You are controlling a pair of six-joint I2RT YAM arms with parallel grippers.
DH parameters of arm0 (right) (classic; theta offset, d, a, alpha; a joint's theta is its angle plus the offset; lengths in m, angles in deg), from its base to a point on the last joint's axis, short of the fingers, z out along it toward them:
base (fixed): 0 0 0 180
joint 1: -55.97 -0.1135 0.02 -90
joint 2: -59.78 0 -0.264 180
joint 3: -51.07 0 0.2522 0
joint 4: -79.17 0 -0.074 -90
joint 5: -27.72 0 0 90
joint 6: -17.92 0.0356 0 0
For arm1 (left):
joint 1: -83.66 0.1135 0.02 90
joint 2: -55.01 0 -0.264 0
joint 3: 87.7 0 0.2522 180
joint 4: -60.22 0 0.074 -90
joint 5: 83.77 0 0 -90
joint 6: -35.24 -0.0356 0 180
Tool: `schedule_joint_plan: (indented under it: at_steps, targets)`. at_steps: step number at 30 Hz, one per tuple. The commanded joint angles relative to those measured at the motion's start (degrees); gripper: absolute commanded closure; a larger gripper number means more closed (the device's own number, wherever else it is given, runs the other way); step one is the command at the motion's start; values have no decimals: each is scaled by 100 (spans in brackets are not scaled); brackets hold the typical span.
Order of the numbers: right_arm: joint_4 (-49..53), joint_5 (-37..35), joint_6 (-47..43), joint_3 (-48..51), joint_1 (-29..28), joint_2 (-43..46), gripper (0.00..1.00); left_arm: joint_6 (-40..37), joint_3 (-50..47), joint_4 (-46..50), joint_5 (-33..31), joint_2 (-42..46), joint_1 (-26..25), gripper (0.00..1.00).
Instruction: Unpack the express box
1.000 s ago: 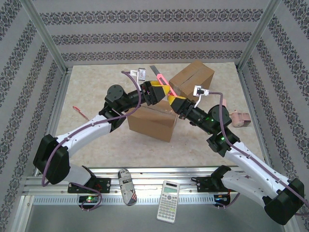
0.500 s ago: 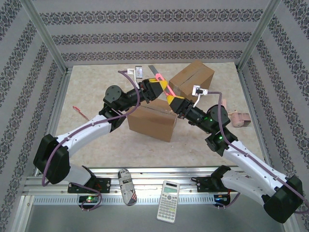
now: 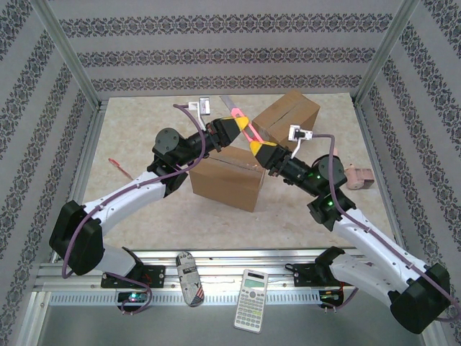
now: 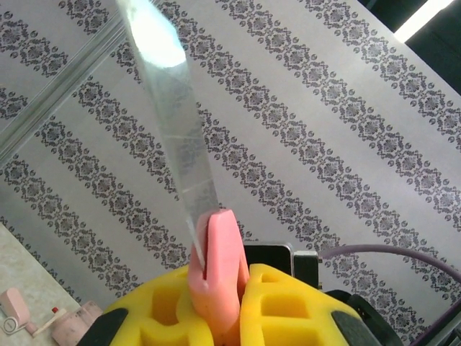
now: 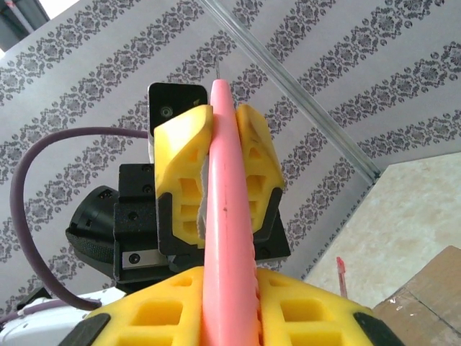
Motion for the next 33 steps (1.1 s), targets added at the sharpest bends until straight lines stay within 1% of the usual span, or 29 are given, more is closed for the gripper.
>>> schedule_joint_plan:
  at_steps: [1, 4, 7, 10, 13, 15, 19, 21, 26, 28, 30, 33]
  targets:
    - [702, 988, -126, -361, 411, -10, 61, -698, 80, 421, -23, 200, 17, 100]
    - [1200, 1858, -403, -740, 814, -142, 38, -708, 238, 830, 181, 198, 17, 100]
    - [1794, 2517, -834, -1204, 1001, -418, 23, -674, 342, 1087, 336, 198, 17, 100]
    - [2226, 2883, -1265, -1574, 1005, -698, 17, -607, 360, 1123, 398, 195, 18, 100]
    - [2285, 3170, -1418, -1772, 992, -985, 16, -521, 391, 1113, 457, 148, 18, 100]
    - [2249, 3266, -1450, -1830, 988, -1113, 17, -477, 438, 1104, 492, 119, 18, 100]
    - [2128, 3331, -1484, -1794, 951, -1238, 25, -448, 477, 1122, 503, 92, 15, 100]
    - [2080, 3319, -1502, -1748, 930, -1235, 31, -448, 487, 1139, 499, 85, 17, 100]
    - [1990, 3143, -1489, -1648, 903, -1176, 52, -448, 500, 1149, 501, 60, 17, 100]
    - [1958, 3077, -1472, -1620, 897, -1147, 59, -448, 497, 1148, 488, 58, 24, 100]
    - [1935, 3030, -1457, -1585, 890, -1122, 62, -457, 479, 1150, 479, 74, 26, 100]
    - [1921, 2985, -1443, -1543, 876, -1089, 62, -451, 461, 1148, 462, 76, 46, 100]
